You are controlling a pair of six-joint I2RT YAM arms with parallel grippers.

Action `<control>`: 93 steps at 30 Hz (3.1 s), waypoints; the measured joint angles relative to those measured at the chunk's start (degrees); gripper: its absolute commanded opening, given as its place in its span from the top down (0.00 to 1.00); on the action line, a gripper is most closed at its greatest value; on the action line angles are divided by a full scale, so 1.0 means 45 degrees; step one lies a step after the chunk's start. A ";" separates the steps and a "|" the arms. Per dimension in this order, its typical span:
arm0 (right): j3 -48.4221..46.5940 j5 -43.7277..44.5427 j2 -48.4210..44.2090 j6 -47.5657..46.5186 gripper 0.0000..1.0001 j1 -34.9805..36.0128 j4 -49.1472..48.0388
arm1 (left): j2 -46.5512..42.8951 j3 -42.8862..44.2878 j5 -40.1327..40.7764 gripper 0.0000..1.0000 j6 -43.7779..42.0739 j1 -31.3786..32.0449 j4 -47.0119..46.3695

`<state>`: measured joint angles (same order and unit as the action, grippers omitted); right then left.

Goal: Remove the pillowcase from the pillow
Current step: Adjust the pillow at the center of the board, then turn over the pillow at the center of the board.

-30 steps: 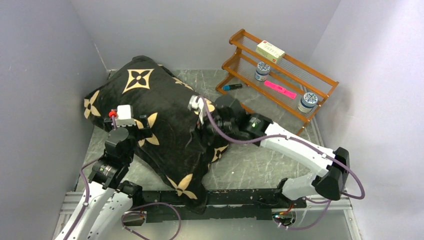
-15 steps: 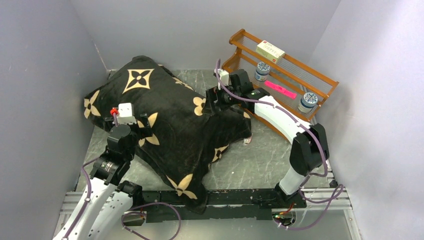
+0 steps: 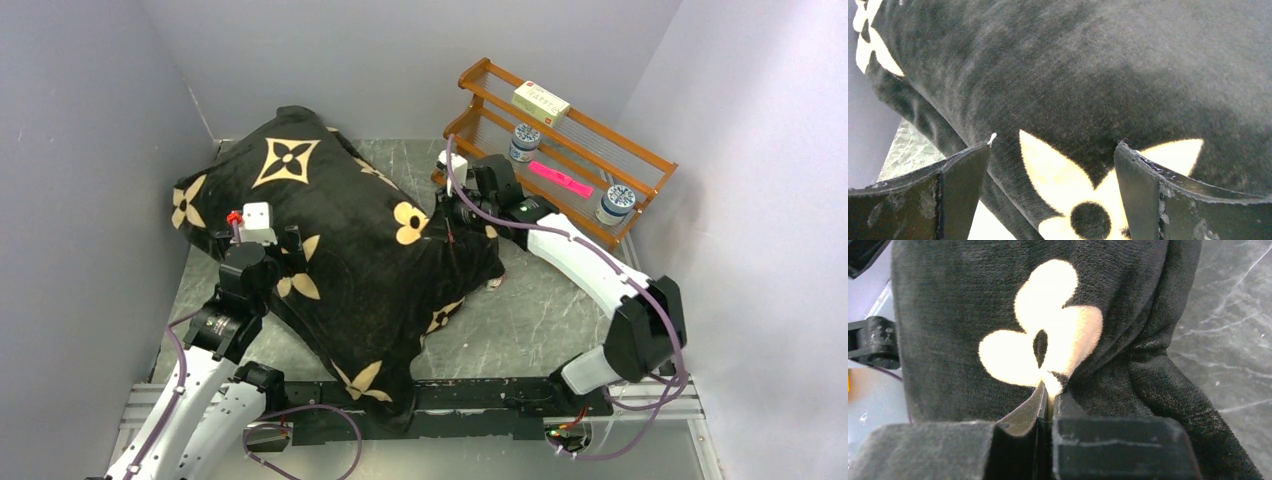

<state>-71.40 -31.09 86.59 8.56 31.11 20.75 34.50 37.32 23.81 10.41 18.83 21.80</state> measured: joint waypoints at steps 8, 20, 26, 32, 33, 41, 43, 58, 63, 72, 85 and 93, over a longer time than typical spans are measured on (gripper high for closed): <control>0.1690 0.0194 -0.2531 0.0267 1.00 0.0165 0.1059 | 0.0053 0.0068 0.0005 0.00 0.0345 -0.0029 0.0019; 0.1821 0.1151 -0.3415 0.0631 0.28 0.0010 0.2215 | 0.2443 0.1797 -0.0733 0.00 0.2336 -0.0112 0.0704; 0.0301 0.1141 -0.2560 0.1443 0.03 -0.0918 0.1297 | 0.4303 0.4493 -0.1763 0.00 0.2739 -0.0117 0.1132; -0.0044 0.1064 -0.0933 0.2545 0.00 -0.1841 -0.0073 | 0.5586 0.5799 -0.3274 0.00 0.2851 -0.0117 0.1025; -0.0102 0.1015 -0.0607 0.2705 0.00 -0.1909 -0.0291 | 0.5829 0.5741 -0.3473 0.00 0.2856 -0.0117 0.1054; -0.0044 0.0228 0.0860 0.3813 0.00 -0.1613 -0.1870 | 0.5663 0.2982 -0.3910 0.00 0.3201 -0.0199 -0.0083; 0.0053 0.0107 0.1054 0.3944 0.00 -0.1375 -0.2225 | 0.5260 0.2181 -0.3915 0.00 0.3458 -0.0301 -0.0675; 0.0879 -0.0583 0.2288 0.5017 0.07 0.0335 -0.4653 | 0.3245 -0.1817 -0.5255 0.00 0.5775 -0.2132 -0.4051; 0.0641 -0.0957 0.2890 0.5003 0.62 0.1054 -0.5280 | 0.3186 -0.2147 -0.5343 0.00 0.5945 -0.2259 -0.4333; -0.0899 -0.1200 0.3128 0.3949 1.00 0.1345 -0.3818 | 0.2963 -0.1443 -0.5319 0.00 0.5931 -0.2555 -0.3065; -0.2880 0.0593 0.3031 0.0971 1.00 0.2064 -0.0491 | 0.5853 0.7072 -0.4838 0.00 0.4775 -0.2832 0.3779; -0.2822 0.1919 0.2623 0.0418 1.00 0.2914 -0.0447 | 0.8568 1.1516 -0.4867 0.00 0.3929 -0.2832 0.5246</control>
<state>-84.09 -22.46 98.39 10.44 44.23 18.74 73.06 89.14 1.91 28.10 6.09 45.41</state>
